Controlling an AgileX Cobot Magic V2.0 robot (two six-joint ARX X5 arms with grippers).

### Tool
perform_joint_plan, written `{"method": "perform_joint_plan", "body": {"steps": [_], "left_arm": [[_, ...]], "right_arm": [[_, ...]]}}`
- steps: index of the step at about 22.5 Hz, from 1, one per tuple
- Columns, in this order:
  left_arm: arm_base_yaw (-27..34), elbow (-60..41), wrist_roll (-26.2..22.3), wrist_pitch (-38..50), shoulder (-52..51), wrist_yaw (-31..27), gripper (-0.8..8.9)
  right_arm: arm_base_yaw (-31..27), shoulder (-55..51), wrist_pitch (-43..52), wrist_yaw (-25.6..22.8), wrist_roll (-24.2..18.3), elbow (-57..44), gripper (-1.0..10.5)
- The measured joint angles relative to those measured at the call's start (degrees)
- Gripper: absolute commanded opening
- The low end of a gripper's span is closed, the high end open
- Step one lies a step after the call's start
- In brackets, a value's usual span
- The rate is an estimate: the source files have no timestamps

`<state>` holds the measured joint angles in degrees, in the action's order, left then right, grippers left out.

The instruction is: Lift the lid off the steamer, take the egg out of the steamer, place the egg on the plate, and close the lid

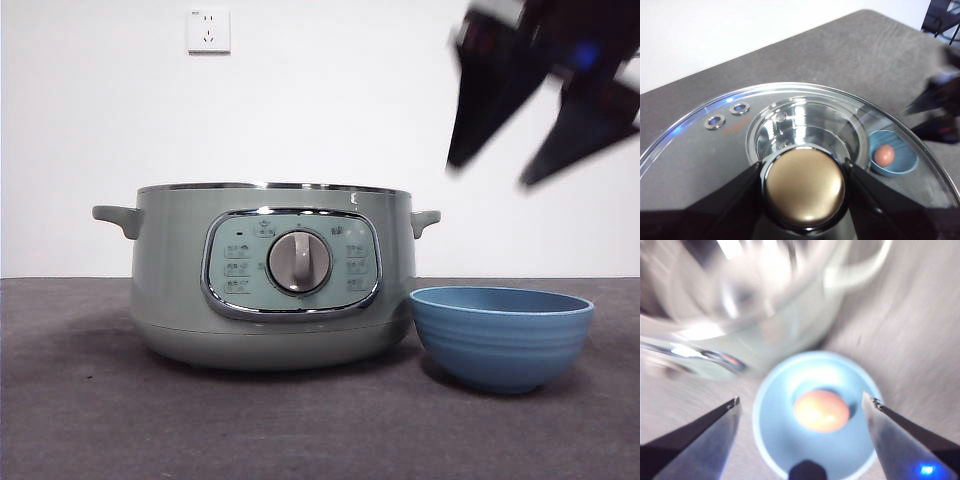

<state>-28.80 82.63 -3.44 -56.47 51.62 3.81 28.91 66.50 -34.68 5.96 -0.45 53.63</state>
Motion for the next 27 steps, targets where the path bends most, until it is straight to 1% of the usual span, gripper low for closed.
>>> {"method": "perform_joint_plan", "body": {"steps": [1, 3, 4, 8, 11, 18, 27], "left_arm": [[0.0, 0.0, -0.2, 1.7, 2.5, 0.8, -0.09], [0.0, 0.0, -0.5, 5.4, 7.4, 4.5, -0.09], [-0.1, 0.0, -0.6, 7.2, 9.7, 5.4, -0.09], [-0.2, 0.0, -0.6, 14.2, 19.0, 6.3, -0.09], [-0.7, 0.0, -1.2, 17.7, 25.6, 6.8, -0.09], [-1.0, 0.0, -1.6, 22.5, 33.6, 6.9, -0.09], [-1.0, 0.0, -1.6, 25.9, 39.4, 6.7, -0.09]], "right_arm": [[0.0, -4.1, -0.5, 0.0, 0.2, 0.0, 4.1], [0.0, -12.2, -1.1, 0.0, 0.7, 0.1, 4.1], [0.0, -16.1, -1.5, 0.0, 1.4, 0.1, 4.1], [0.0, -28.5, -3.0, 0.0, 5.1, 0.6, 4.1], [0.0, -33.9, -5.0, 0.0, 7.0, 1.6, 4.1], [0.0, -35.7, -6.7, 0.0, 7.9, 3.5, 4.1], [0.0, -35.7, -7.0, 0.0, 8.0, 4.1, 4.1]]}}
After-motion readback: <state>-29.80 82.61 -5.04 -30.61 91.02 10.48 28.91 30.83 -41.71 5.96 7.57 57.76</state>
